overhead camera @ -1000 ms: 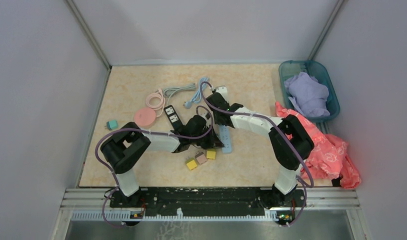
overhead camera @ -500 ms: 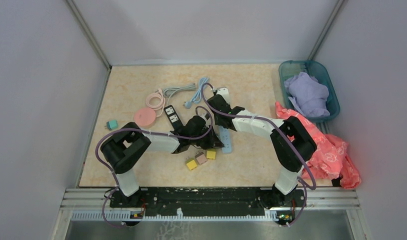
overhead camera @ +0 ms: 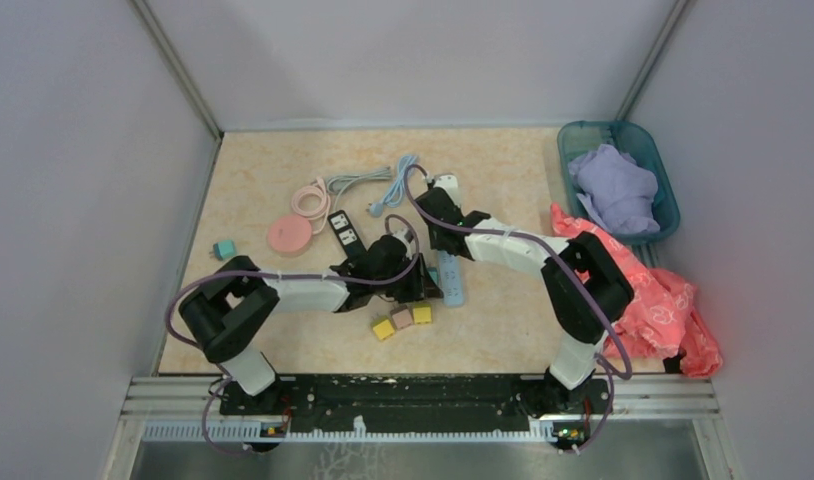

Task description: Insert the plug

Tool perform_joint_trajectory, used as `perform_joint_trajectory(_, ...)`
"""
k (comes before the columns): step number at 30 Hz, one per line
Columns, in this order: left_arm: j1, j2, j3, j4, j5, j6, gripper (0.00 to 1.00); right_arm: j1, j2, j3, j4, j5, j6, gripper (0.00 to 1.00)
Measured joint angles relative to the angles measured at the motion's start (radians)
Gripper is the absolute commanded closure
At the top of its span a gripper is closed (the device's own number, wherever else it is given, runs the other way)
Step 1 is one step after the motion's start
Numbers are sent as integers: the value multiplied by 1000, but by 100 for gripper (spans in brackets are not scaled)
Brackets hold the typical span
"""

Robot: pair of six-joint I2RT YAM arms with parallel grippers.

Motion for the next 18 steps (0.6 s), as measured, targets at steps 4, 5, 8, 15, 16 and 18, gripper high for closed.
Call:
perform_joint_trajectory(4, 0, -77, -17, -42, -41, 26, 47, -5, -6, 0, -2, -16, -1, 63)
perform_joint_trajectory(5, 0, -98, -21, -52, -56, 34, 46, -7, -8, 0, -1, -27, 0, 61)
perform_joint_trajectory(8, 0, -143, -25, -85, -97, 56, 42, -13, -8, -5, -5, -64, 0, 50)
perform_joint_trajectory(15, 6, -189, -26, -150, -179, 140, 32, -14, -128, -89, 0, -123, -17, 31)
perform_joint_trajectory(16, 10, -189, -26, -156, -183, 159, 31, -14, -158, -101, 4, -126, -23, 28)
perform_joint_trajectory(18, 17, -189, -26, -162, -188, 196, 29, -14, -225, -127, 21, -131, -31, 25)
